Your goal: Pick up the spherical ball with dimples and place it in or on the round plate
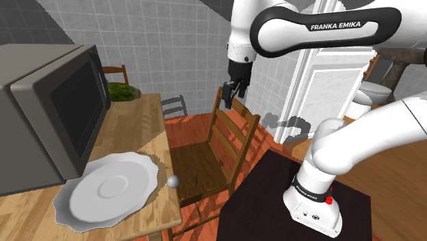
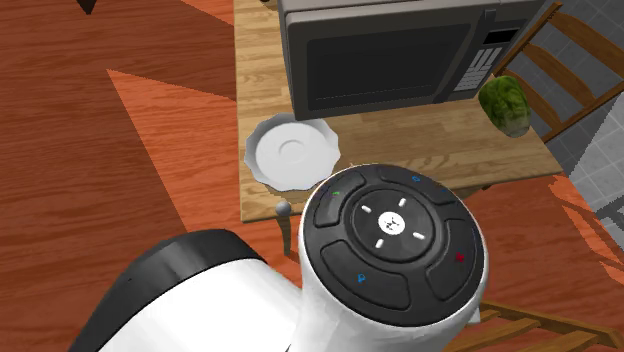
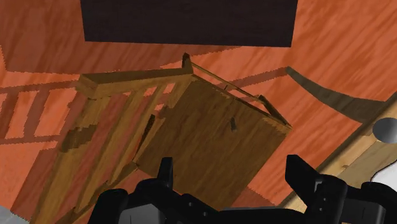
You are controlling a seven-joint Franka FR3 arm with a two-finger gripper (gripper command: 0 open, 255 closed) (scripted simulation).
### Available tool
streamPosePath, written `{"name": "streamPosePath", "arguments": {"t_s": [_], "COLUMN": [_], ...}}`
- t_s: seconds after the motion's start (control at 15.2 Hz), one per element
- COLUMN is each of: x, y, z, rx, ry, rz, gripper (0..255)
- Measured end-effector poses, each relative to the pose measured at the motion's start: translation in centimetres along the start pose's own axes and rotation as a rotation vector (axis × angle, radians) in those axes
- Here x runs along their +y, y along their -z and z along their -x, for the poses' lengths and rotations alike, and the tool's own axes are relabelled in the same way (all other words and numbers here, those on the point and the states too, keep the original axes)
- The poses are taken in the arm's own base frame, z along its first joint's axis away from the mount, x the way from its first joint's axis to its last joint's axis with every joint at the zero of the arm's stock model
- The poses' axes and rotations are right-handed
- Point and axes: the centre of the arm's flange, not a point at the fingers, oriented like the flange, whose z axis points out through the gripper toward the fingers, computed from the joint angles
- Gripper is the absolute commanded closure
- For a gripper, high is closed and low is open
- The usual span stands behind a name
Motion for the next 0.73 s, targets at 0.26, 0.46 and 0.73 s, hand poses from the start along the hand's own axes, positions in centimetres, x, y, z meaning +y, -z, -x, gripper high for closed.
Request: {"name": "streamPosePath", "arguments": {"t_s": [0.26,0.46,0.73], "x": [-5.0,-8.5,-13.1], "y": [-2.4,-3.9,-6.0], "z": [-0.3,-0.8,-1.1], "rx": [0.024,0.043,0.066], "ry": [0.050,0.088,0.139], "rz": [0.004,0.007,0.011], "gripper": [0,0,0]}}
